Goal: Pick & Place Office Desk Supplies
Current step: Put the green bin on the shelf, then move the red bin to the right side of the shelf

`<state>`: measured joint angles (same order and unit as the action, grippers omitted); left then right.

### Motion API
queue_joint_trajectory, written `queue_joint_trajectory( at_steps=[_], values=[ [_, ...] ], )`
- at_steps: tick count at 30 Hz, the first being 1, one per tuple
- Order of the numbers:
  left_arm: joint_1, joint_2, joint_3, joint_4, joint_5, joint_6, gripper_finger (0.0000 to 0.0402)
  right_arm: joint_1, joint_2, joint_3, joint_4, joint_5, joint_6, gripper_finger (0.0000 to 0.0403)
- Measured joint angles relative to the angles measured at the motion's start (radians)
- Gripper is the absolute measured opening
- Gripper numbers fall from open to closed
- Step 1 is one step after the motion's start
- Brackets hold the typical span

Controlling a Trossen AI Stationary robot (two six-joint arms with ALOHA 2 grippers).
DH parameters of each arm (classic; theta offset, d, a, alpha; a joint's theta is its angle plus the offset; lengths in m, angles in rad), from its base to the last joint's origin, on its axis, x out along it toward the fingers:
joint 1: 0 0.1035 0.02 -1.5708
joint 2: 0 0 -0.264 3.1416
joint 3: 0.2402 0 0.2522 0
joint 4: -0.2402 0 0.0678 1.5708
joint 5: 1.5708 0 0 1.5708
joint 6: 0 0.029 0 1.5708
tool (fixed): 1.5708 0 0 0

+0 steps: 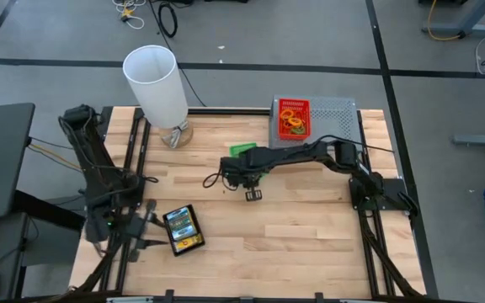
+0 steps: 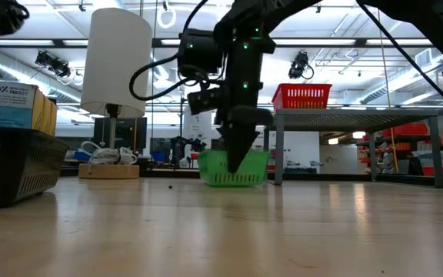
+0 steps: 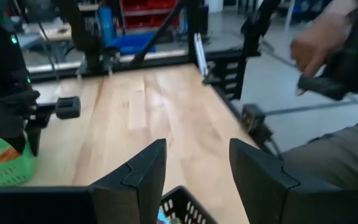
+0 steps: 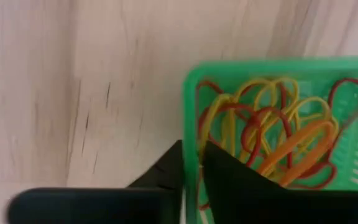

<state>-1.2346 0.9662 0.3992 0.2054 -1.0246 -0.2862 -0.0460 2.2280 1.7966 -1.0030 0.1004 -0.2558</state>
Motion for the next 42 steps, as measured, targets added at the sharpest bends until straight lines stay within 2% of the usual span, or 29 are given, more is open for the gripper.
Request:
queue_joint_trajectory(
  at_steps=[6,11,18,25,27,35,37,42],
  values=[
    [0.142,0.074,0.000,0.001,0.128,-0.041,0.0181,0.014,-0.001,0.008,0.105,0.042,-0.003,0.0151],
    [0.190,0.099,0.000,0.007,0.145,-0.073,0.0181,0.039,-0.005,0.101,0.080,0.159,0.013,0.0204],
    [0.260,0.099,0.000,0.006,0.149,-0.083,0.0181,0.132,-0.005,0.317,-0.128,0.297,0.026,0.0198],
    [0.400,0.102,0.000,-0.022,0.215,-0.050,0.0181,0.281,-0.007,0.490,-0.242,0.397,0.074,0.0190],
    [0.450,0.103,0.000,-0.051,0.241,-0.033,0.0181,0.324,-0.020,0.510,-0.230,0.373,0.095,0.0190],
    [0.696,0.103,0.000,-0.079,0.403,0.106,0.0181,0.451,-0.178,0.504,0.009,0.268,0.106,0.0190],
    [0.765,0.103,0.000,-0.077,0.452,0.142,0.0181,0.477,-0.225,0.504,0.021,0.277,0.110,0.0190],
    [0.926,0.118,0.000,-0.066,0.572,0.223,0.0181,0.545,-0.317,0.504,-0.045,0.377,0.153,0.0190]
  ],
)
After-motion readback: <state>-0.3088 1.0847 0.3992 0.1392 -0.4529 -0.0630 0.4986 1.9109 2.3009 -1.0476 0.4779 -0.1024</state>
